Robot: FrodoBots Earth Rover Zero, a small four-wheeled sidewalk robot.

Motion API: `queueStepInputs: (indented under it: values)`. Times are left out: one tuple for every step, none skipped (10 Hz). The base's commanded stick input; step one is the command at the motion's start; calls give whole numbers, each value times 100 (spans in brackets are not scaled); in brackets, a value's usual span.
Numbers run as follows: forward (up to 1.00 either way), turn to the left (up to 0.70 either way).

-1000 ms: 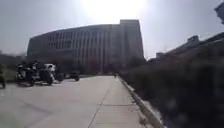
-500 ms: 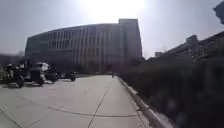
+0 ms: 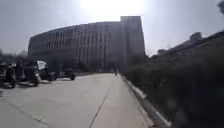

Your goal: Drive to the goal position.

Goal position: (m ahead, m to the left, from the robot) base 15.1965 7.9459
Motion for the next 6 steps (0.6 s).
queueStepInputs:
  values:
    - [100, -40]
    - [100, -20]
    - [100, 0]
    - [100, 0]
    - [100, 0]
    - [100, 0]
